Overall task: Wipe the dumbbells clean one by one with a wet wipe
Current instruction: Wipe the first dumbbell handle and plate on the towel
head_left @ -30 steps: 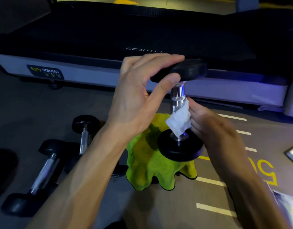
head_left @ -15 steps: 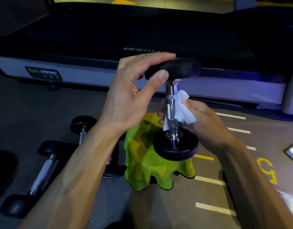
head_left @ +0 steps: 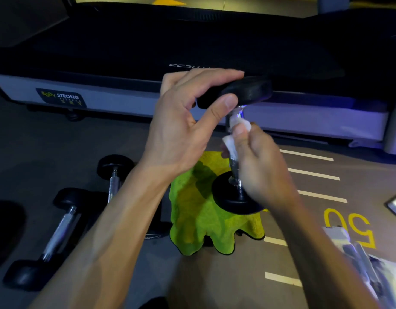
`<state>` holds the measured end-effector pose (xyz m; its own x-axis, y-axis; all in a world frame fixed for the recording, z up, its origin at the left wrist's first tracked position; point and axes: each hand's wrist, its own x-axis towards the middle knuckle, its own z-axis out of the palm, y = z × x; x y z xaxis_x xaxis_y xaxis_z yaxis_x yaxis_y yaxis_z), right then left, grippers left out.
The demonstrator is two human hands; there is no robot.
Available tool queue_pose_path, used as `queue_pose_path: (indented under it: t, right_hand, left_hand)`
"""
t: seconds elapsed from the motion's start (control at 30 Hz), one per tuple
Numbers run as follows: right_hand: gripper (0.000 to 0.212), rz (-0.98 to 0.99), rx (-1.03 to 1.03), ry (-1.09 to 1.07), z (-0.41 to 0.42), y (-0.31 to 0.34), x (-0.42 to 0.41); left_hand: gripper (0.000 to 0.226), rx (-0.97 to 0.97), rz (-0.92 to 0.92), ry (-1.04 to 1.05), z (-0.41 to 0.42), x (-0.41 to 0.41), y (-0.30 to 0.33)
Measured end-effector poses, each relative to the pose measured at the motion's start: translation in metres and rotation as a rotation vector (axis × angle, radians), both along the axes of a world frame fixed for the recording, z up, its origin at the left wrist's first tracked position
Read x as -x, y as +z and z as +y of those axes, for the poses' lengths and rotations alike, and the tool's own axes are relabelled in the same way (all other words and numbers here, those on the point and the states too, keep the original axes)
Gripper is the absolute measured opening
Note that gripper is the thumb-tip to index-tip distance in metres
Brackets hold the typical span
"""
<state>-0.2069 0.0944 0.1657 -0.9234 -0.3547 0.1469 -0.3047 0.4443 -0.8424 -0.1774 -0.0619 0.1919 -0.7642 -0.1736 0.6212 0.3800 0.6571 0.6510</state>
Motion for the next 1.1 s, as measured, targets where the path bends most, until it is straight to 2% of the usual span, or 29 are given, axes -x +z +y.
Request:
queue_pose_path:
  t: [0.07, 0.13, 0.2, 0.23, 0.3, 0.37, 0.43, 0.47, 0.5, 0.53, 0.6, 0.73, 0.9, 1.1]
  right_hand:
    - [0.055, -0.248, 0.219, 0.006, 0.003, 0.004, 0.012]
    - [0.045, -0.488, 0.451, -0.014, -0.002, 0.012, 0.016]
    - [0.042, -0.542, 0.516, -0.018, -0.003, 0.011, 0.017]
    - [0.044, -0.471, 0.448, 0.002, -0.002, 0.009, 0.016]
    - [0.046, -0.174, 0.184, 0.045, -0.001, 0.005, 0.012]
    - [0.034, 0.044, -0.079, 0.022, -0.005, 0.004, 0.007]
    - [0.031, 0.249, -0.352, -0.13, -0.016, 0.005, 0.001]
    - [0.031, 0.344, -0.441, -0.207, -0.023, 0.005, -0.004]
    - [0.03, 0.387, -0.441, -0.242, -0.028, 0.002, -0.006]
    - [0.028, 0.356, -0.365, -0.23, -0.029, 0.001, -0.006]
    - [0.027, 0.18, -0.069, -0.136, -0.025, 0.001, -0.002]
    - [0.047, -0.037, 0.312, 0.094, -0.009, 0.0, 0.016]
    - [0.056, -0.064, 0.419, 0.201, -0.002, -0.002, 0.014]
    - [0.044, -0.067, 0.542, 0.193, -0.007, 0.004, 0.007]
  left_hand:
    - [0.027, -0.009, -0.012, -0.007, -0.001, 0.001, 0.0]
    - [0.027, -0.017, -0.026, -0.02, -0.002, 0.001, -0.001]
    - [0.027, -0.015, -0.033, -0.026, -0.003, 0.001, -0.002]
    - [0.027, -0.014, -0.037, -0.026, -0.004, 0.0, -0.002]
    - [0.027, -0.012, -0.038, -0.02, -0.006, 0.0, -0.002]
    - [0.027, -0.011, -0.034, -0.013, -0.006, 0.0, -0.001]
    - [0.027, -0.002, -0.023, -0.008, -0.005, -0.001, 0.0]
    - [0.027, 0.005, -0.017, -0.007, -0.004, -0.001, 0.0]
    - [0.027, 0.009, -0.013, -0.007, -0.003, -0.002, 0.001]
    - [0.027, 0.011, -0.012, -0.006, -0.003, -0.002, 0.001]
    - [0.028, 0.017, -0.015, -0.005, -0.003, -0.002, 0.001]
    - [0.03, 0.029, -0.037, -0.022, -0.007, -0.002, 0.0]
    - [0.034, 0.11, -0.023, -0.143, -0.006, -0.009, 0.0]
    - [0.034, 0.086, 0.054, -0.239, 0.002, -0.012, 0.009]
